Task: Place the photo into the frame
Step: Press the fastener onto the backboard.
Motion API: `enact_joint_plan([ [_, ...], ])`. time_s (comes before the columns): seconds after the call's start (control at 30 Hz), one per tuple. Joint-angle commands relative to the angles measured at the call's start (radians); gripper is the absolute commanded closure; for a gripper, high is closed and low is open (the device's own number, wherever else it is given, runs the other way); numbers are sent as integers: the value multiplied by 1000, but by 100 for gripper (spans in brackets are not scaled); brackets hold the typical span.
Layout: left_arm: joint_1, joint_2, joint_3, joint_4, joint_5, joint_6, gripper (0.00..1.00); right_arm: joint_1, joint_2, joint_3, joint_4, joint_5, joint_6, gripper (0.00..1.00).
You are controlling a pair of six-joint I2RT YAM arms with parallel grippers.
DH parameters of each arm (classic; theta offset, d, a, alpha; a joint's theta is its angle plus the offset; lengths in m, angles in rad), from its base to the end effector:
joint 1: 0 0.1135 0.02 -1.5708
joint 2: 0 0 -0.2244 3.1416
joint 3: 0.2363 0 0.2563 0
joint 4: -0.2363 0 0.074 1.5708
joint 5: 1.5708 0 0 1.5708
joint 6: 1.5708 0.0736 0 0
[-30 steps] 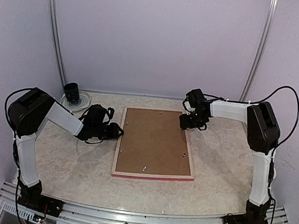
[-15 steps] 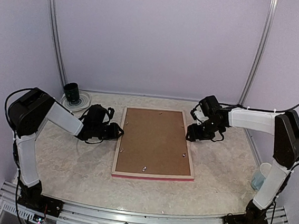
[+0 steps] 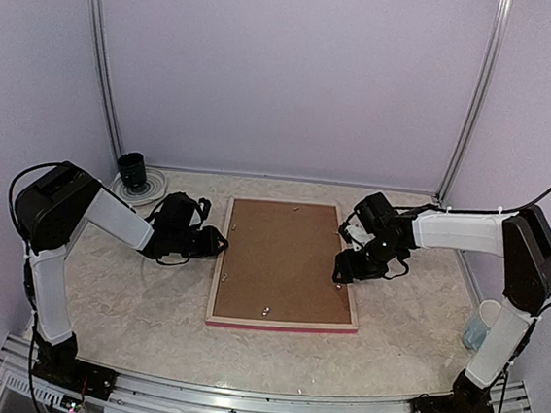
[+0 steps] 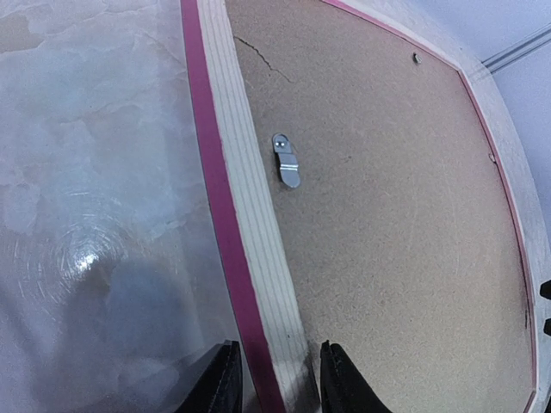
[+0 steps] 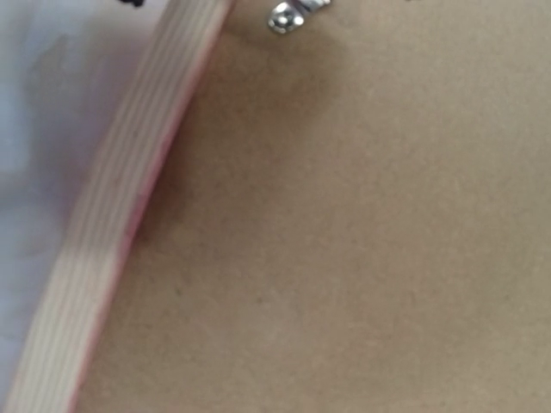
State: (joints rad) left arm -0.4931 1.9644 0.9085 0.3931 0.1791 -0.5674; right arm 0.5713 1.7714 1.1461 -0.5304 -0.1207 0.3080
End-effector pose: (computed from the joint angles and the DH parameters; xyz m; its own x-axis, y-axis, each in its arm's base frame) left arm 0.3430 -0.1992 0.0433 -0.7739 -0.1845 -0.6058 0.2058 0.8314 -0.5161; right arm 0.2990 0.2027 0.1016 -0.9087 -0.2263 -0.3509 -0.3171 0.9208 0.2272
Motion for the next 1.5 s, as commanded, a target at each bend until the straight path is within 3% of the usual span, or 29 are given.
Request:
enact_joint_plan([
  [0.0,-18,54,-45,-166,24,-1,68,8,27,-4,-18,5,17,37],
  [0.57,-18,54,-46,-166,27,-2,68,25,71,10,-37,42,20,44],
  [1.0,-15,50,-48,-166,26,-2,68,24,46,40,-40,36,33,38],
  [1.47,-13,48,-49,-167,25,-1,68,22,76,24,-45,83,25,47],
])
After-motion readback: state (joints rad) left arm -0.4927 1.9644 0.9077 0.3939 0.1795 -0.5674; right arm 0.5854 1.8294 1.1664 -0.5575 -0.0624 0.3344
